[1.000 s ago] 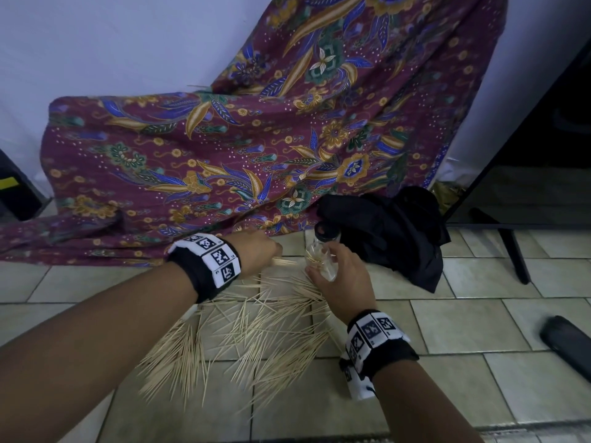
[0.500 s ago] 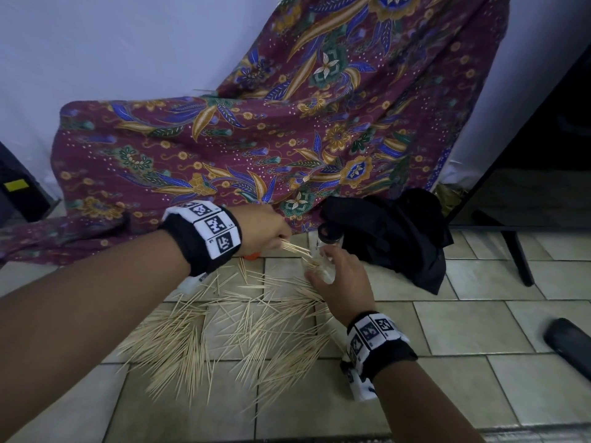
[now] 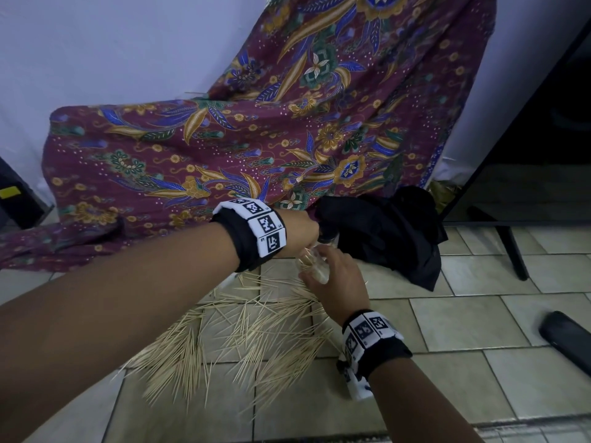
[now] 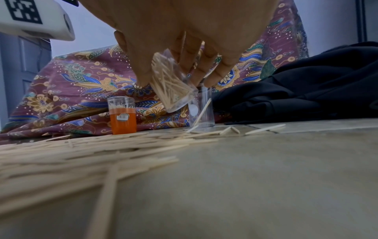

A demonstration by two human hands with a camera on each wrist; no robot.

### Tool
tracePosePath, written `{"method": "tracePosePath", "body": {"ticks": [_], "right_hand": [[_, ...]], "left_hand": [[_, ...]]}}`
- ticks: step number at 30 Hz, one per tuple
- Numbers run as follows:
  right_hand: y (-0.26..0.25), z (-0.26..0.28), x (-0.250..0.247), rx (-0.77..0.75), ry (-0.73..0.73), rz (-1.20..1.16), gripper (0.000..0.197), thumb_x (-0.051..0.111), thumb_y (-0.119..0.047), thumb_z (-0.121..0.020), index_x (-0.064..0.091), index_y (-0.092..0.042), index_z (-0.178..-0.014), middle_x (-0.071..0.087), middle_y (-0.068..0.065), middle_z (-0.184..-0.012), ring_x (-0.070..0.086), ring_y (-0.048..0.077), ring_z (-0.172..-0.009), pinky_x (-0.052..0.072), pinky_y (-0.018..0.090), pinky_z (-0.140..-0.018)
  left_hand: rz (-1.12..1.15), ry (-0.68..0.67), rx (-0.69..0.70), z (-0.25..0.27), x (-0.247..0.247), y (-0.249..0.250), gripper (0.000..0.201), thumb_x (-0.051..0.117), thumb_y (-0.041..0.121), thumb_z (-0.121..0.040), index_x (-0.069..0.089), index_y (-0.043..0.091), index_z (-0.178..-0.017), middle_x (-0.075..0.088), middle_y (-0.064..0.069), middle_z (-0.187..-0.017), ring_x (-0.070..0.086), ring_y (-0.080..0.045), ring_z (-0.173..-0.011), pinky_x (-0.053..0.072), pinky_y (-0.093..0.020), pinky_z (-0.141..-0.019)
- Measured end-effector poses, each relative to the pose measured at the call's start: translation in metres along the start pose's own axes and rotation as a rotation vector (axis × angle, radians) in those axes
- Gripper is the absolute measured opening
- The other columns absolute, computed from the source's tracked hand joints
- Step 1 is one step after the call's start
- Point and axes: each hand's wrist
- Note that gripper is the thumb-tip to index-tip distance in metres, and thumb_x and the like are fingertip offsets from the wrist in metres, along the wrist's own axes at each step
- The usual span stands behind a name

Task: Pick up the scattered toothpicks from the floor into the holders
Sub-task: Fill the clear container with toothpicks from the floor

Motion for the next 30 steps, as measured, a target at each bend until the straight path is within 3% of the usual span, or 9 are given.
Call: {"method": "tracePosePath", "body": {"ticks": [5,10,13,15,20,26,30], "right_hand": [[0.000,0.001,-0.001,-0.010,0.013,0.005,0.049,0.078,-0.034,-0.079,0.060,-0.014,-0.120,0.065,0.003,-0.110,0.056,0.024,-0.098,0.044,0.038,-0.085],[0.001,0.001,0.001,-0.021,0.023,0.003,0.050,0.077,-0.034,-0.079,0.060,-0.013,-0.120,0.066,0.004,-0.110,0.057,0.026,-0.098,0.046,0.041,-0.086],[0.000,0.001,0.000,-0.019,0.019,-0.005,0.051,0.076,-0.036,-0.081,0.059,-0.013,-0.123,0.065,0.004,-0.112,0.057,0.025,-0.100,0.045,0.039,-0.089],[-0.001,0.001,-0.001,-0.022,0.019,-0.018,0.051,0.076,-0.036,-0.081,0.059,-0.012,-0.123,0.065,0.004,-0.112,0.057,0.026,-0.100,0.045,0.040,-0.089],[-0.002,0.001,-0.001,-0.015,0.020,-0.026,0.049,0.077,-0.035,-0.080,0.060,-0.013,-0.121,0.066,0.002,-0.110,0.058,0.024,-0.100,0.046,0.041,-0.090],[-0.003,0.002,-0.003,-0.004,0.003,-0.035,0.048,0.076,-0.036,-0.082,0.059,-0.014,-0.121,0.065,0.000,-0.113,0.057,0.022,-0.103,0.044,0.039,-0.093],[-0.003,0.001,-0.002,-0.008,0.002,-0.028,0.045,0.076,-0.036,-0.082,0.059,-0.015,-0.118,0.064,-0.001,-0.110,0.057,0.021,-0.102,0.044,0.038,-0.091]], "left_hand": [[0.079,0.015,-0.013,-0.006,-0.001,0.000,0.017,0.066,0.026,-0.087,0.072,0.010,-0.089,0.069,-0.009,-0.085,0.060,-0.025,-0.073,0.039,-0.028,-0.057],[0.191,0.018,-0.033,-0.006,-0.006,-0.005,0.022,0.074,0.025,-0.081,0.068,0.016,-0.101,0.064,0.003,-0.093,0.056,-0.015,-0.081,0.039,-0.024,-0.059],[0.277,0.061,-0.046,-0.001,-0.006,-0.010,0.024,0.074,0.021,-0.081,0.066,0.017,-0.103,0.057,0.009,-0.090,0.056,-0.014,-0.085,0.045,-0.027,-0.070],[0.351,0.095,-0.050,0.001,-0.006,-0.013,0.024,0.072,0.015,-0.081,0.066,0.016,-0.104,0.055,0.013,-0.084,0.055,-0.012,-0.079,0.047,-0.028,-0.072],[0.455,0.137,-0.080,0.005,-0.004,-0.019,0.022,0.067,0.007,-0.079,0.071,0.019,-0.097,0.061,0.013,-0.078,0.057,-0.006,-0.066,0.042,-0.017,-0.055],[0.530,0.198,-0.038,0.008,0.001,-0.024,0.023,0.063,0.003,-0.084,0.071,0.022,-0.095,0.068,0.008,-0.091,0.062,-0.008,-0.083,0.045,-0.017,-0.065],[0.547,0.240,-0.031,0.009,0.005,-0.022,0.021,0.064,0.005,-0.083,0.065,0.021,-0.097,0.070,0.005,-0.089,0.060,-0.005,-0.072,0.040,-0.012,-0.056]]}}
Point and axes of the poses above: each hand's wrist, its own z-axis away from the middle knuckle, its own x-axis out of the palm, y = z × x
